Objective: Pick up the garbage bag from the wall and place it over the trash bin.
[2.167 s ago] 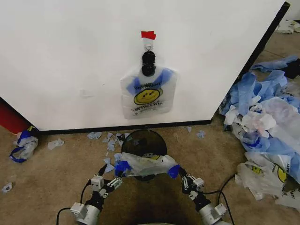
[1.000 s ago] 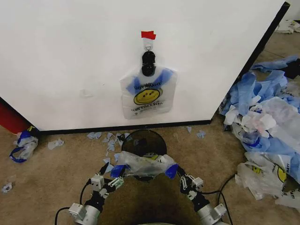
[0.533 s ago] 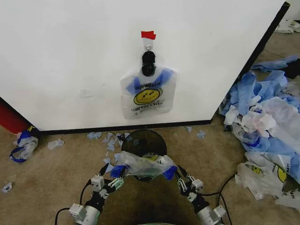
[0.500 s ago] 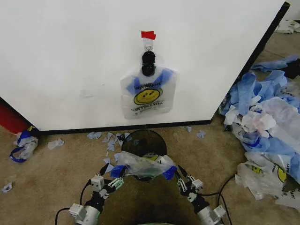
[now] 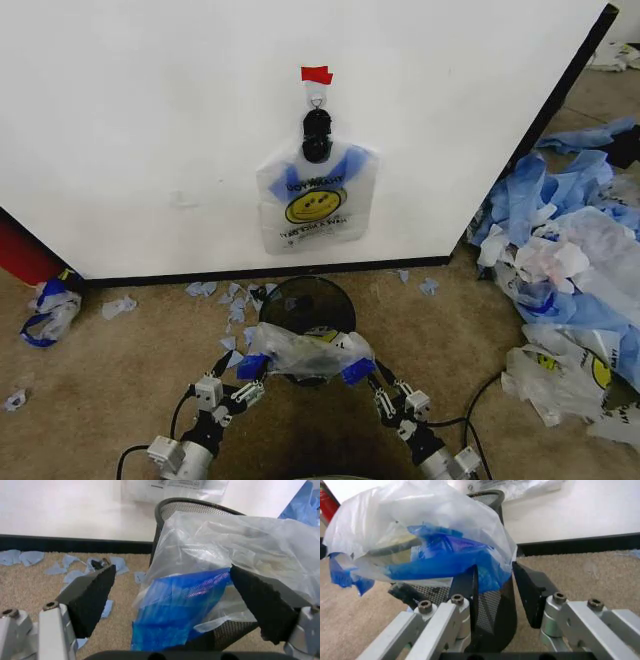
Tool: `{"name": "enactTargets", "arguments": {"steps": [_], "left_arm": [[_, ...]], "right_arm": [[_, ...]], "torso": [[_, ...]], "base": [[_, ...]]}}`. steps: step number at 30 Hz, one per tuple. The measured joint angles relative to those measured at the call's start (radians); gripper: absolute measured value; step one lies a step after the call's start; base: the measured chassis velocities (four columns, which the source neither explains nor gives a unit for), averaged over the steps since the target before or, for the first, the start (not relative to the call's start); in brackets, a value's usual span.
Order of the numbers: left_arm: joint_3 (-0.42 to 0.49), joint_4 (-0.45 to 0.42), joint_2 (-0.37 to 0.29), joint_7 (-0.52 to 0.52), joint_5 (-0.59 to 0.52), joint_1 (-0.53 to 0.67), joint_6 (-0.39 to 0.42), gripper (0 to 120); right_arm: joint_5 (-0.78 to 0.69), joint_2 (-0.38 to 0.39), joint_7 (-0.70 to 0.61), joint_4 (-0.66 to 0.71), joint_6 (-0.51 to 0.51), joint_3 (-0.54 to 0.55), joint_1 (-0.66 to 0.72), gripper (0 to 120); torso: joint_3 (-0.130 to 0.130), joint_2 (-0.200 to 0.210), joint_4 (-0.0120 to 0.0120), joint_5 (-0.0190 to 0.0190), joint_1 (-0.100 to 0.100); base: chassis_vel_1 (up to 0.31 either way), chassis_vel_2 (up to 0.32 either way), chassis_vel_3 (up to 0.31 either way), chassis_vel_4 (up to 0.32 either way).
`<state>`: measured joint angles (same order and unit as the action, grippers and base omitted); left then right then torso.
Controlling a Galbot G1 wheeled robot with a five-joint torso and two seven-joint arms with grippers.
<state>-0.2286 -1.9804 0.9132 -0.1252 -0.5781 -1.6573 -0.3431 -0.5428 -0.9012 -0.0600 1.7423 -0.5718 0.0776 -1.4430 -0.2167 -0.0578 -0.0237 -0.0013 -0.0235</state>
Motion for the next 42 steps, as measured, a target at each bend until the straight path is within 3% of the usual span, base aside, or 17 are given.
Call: {"name": "enactTargets", "arguments": {"steps": [42], "left_arm": [[-0.022, -0.011, -0.004, 0.003, 0.033, -0.057, 0.007, 91]], "right_arm": [[0.02, 0.019, 0.053, 0.003, -0.025, 0.018, -0.026, 26]], "torso": [[0.0, 0.0, 0.0, 0.0, 0.0]], "base": [[0.0, 0.0, 0.0, 0.0]]}}
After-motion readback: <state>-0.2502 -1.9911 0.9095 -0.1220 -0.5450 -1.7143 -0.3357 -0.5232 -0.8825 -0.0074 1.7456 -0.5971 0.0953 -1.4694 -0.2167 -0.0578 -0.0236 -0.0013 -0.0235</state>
